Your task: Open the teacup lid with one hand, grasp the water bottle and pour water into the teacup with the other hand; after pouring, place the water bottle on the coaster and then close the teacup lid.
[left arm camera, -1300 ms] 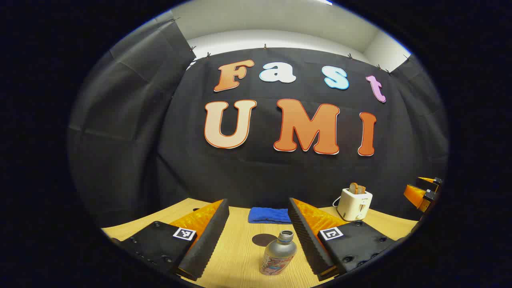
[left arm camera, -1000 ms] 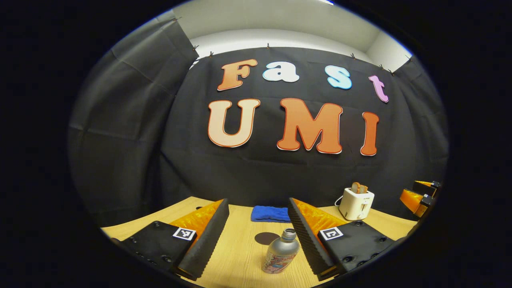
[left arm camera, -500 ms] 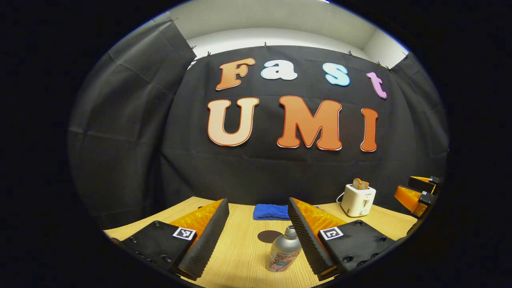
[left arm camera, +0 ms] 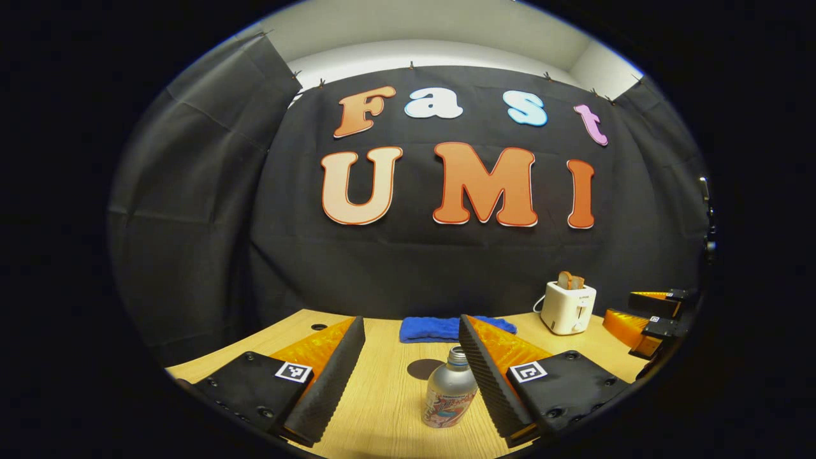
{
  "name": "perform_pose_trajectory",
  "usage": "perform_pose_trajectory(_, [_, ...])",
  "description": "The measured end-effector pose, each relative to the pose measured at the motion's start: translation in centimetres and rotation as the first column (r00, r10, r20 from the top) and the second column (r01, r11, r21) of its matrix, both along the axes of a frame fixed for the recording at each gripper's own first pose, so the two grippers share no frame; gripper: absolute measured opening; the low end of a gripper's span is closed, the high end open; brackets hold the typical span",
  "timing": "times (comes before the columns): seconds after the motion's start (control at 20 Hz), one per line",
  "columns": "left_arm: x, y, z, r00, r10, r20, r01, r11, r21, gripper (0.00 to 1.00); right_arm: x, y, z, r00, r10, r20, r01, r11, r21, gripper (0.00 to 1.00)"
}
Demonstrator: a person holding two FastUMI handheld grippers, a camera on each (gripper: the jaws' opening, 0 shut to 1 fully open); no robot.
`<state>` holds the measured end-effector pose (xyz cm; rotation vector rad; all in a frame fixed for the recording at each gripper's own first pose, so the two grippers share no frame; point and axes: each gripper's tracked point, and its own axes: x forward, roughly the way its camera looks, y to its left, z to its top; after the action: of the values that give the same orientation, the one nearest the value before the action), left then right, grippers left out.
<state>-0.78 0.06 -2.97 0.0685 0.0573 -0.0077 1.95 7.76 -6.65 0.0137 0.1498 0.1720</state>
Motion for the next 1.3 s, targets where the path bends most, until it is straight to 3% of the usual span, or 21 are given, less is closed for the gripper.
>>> perform_pose_trajectory(0.05, [0.0,0.0,-0.5,1.000,-0.001,-0.008,0.001,1.000,0.006,1.00,0.3,0.5,-0.8,1.000,0.011,-0.021,-0.011,1.000,0.000,0.96])
perform_pose_trajectory(0.15, [-0.1,0.0,-1.2,1.000,-0.003,-0.024,0.004,1.000,0.012,0.97,0.6,1.6,-2.4,0.997,0.036,-0.062,-0.036,0.999,0.004,0.95])
perform_pose_trajectory(0.5, [-0.2,0.6,-3.0,0.998,0.010,-0.063,-0.009,1.000,0.010,1.00,1.1,5.7,-7.7,0.972,0.129,-0.194,-0.128,0.992,0.020,0.93])
perform_pose_trajectory(0.75, [-0.3,1.5,-3.5,0.997,0.028,-0.068,-0.027,1.000,0.015,0.96,1.1,8.0,-9.7,0.956,0.177,-0.234,-0.185,0.983,-0.012,0.92])
perform_pose_trajectory(0.95, [-0.3,2.0,-4.1,0.996,0.037,-0.077,-0.036,0.999,0.017,0.99,1.3,9.2,-11.6,0.942,0.189,-0.278,-0.195,0.981,0.005,0.80])
perform_pose_trajectory(1.3, [-0.2,2.0,-5.1,0.995,0.035,-0.098,-0.035,0.999,0.008,0.97,1.2,10.0,-12.3,0.930,0.205,-0.306,-0.202,0.979,0.042,0.41])
